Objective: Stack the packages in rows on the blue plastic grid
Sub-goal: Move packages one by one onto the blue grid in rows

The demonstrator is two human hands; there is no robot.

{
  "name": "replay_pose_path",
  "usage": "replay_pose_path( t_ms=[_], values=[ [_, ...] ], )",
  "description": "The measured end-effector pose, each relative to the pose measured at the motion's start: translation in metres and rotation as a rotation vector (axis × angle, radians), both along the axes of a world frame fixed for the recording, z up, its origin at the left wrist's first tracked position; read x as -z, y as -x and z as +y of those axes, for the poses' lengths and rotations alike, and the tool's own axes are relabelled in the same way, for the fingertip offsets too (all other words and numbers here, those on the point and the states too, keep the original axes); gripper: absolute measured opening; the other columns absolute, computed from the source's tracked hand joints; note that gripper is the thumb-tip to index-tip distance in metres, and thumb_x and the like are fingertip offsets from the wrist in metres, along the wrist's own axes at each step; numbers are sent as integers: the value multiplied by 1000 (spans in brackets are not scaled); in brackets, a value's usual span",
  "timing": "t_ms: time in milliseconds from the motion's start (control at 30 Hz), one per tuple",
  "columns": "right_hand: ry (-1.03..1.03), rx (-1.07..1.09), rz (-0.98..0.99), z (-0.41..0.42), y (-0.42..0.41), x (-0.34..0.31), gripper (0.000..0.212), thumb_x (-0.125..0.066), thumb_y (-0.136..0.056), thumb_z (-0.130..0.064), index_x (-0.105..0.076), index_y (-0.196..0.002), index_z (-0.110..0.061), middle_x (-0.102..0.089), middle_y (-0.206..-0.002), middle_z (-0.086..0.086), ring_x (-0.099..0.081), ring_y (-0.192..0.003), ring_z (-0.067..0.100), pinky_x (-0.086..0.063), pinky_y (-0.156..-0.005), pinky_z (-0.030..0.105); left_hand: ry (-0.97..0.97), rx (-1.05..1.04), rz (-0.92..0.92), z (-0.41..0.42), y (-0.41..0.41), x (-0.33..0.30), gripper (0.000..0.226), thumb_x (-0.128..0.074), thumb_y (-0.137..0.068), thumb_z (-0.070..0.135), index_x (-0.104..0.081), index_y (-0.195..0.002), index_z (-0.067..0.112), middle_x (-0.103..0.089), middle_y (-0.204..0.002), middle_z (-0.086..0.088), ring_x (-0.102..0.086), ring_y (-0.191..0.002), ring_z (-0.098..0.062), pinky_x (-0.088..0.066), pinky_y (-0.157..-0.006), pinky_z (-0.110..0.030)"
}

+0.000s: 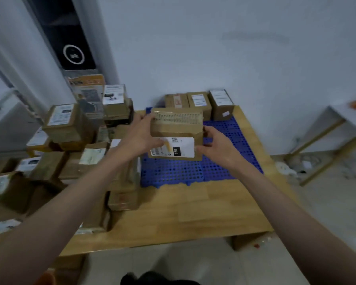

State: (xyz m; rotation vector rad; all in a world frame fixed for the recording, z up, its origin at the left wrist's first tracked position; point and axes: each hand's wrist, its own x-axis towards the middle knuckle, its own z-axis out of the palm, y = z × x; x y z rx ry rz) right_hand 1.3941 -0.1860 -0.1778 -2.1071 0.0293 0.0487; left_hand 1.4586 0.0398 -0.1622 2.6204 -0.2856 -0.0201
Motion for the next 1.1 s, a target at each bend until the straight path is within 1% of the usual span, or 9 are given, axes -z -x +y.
replay_pose_path(
  t_ms=[67,200,433,567,667,867,1000,1067,1100],
  values=[
    [25,37,47,-24,0,18,58,-68,-91,-22,-42,-143,-22,-53,-127,-10,-55,-115,15,-52,-86,28,-11,37,52,-26,-5,17,91,-79,-75,41,-30,-149,21,-34,-129,-4,-48,-109,-23,-42,-83,-29],
    [-2,89,167,-61,-2,61,57,-68,-91,-23,-42,-141,-20,-52,-129,-7,-53,-113,16,-48,-90,36,-39,90,150,-67,-14,58,88,-77,-78,37,-27,-149,21,-31,-119,0,-47,-93,-18,-39,-68,-26],
    [32,152,333,-93,-29,131,63,-69,-87,-14,-39,-143,-15,-54,-133,0,-52,-96,9,-41,-51,11,-84,81,321,-108,-39,133,81,-75,-81,30,-28,-146,23,-30,-121,-3,-44,-86,-20,-38,-71,-30],
    [47,137,412,-100,-60,156,66,-69,-89,-14,-35,-145,-15,-51,-138,2,-51,-98,11,-43,-56,14,-76,33,360,-121,-63,164,75,-77,-78,25,-33,-138,20,-30,-119,-4,-47,-85,-21,-40,-64,-29],
    [36,119,436,-98,-89,165,65,-64,-91,-8,-31,-147,-16,-50,-138,4,-55,-102,18,-49,-70,29,-67,-28,353,-124,-81,181,77,-77,-79,24,-31,-140,19,-29,-125,-6,-46,-85,-21,-41,-62,-30],
    [-29,-52,506,-81,-125,179,66,-63,-93,-7,-30,-149,-14,-42,-145,0,-48,-129,23,-49,-98,42,-103,-158,238,-101,-113,203,74,-67,-88,10,-24,-147,19,-25,-140,-7,-41,-121,-30,-53,-79,-40],
    [138,-37,558,-79,-150,193,42,-58,-94,-9,-44,-133,-12,-52,-132,4,-59,-108,22,-54,-88,47,106,-474,390,-84,-126,213,79,-60,-94,15,-8,-153,18,-12,-152,-9,-45,-120,-36,-52,-78,-42],
    [198,50,484,-82,-170,194,40,-62,-94,-18,-42,-127,-11,-52,-129,7,-58,-91,15,-52,-78,41,244,-603,530,-79,-128,213,73,-61,-93,27,-14,-148,16,-23,-147,-11,-51,-110,-34,-50,-73,-42],
    [205,53,473,-84,-180,193,46,-64,-93,-21,-40,-131,-11,-48,-133,6,-57,-96,17,-48,-76,37,241,-614,612,-78,-127,213,73,-61,-92,33,-16,-147,15,-34,-141,-13,-54,-103,-31,-49,-68,-39]
  ],
)
